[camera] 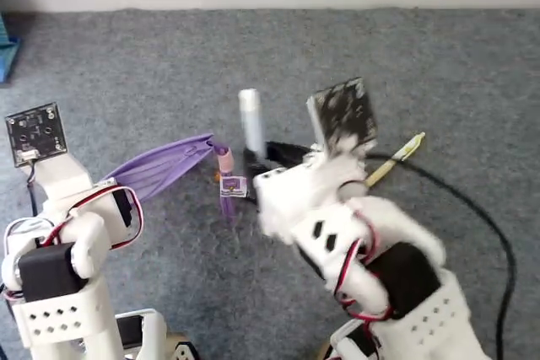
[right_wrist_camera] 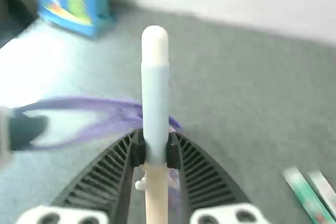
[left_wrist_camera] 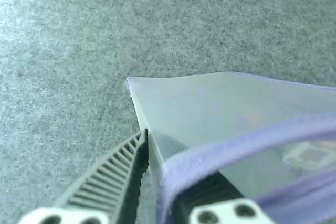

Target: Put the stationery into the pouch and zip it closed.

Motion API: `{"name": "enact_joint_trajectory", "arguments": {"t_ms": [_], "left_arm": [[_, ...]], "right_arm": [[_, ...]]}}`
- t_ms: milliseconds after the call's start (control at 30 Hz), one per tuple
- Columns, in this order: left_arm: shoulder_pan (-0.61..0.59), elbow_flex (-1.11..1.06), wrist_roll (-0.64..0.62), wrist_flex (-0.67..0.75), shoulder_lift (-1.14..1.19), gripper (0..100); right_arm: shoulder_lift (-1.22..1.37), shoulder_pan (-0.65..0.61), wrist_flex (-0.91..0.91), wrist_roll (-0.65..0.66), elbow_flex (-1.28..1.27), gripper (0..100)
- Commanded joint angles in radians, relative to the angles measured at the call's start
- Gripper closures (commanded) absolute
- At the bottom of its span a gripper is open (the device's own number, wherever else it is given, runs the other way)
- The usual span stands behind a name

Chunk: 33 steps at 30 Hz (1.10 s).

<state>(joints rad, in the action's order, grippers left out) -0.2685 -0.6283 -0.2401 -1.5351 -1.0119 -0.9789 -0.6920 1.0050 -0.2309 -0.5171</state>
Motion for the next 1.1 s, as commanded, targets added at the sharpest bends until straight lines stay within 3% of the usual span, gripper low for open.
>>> {"name": "enact_joint_trajectory", "arguments": {"t_ms": [0, 200, 600, 767, 933, 1067], "left_arm": [[0.006, 0.027, -0.012, 0.008, 0.025, 99], [0.006, 0.025, -0.012, 0.009, 0.025, 99], [0.008, 0.025, -0.012, 0.006, 0.025, 99], [0.008, 0.025, -0.012, 0.003, 0.025, 99], [0.008, 0.025, -0.012, 0.003, 0.025, 99], [0.008, 0.025, -0.012, 0.005, 0.025, 99]], "right_arm": [[-0.051, -0.091, -0.328, -0.012, -0.098, 99.1], [0.042, -0.143, -0.578, -0.009, -0.044, 99.1], [0.346, -0.180, -0.832, 0.068, 0.051, 99.1], [0.341, -0.185, -0.829, 0.083, -0.021, 99.1], [0.234, -0.193, -0.828, 0.221, -0.141, 99.0], [0.133, -0.197, -0.664, 0.229, -0.149, 99.0]]}}
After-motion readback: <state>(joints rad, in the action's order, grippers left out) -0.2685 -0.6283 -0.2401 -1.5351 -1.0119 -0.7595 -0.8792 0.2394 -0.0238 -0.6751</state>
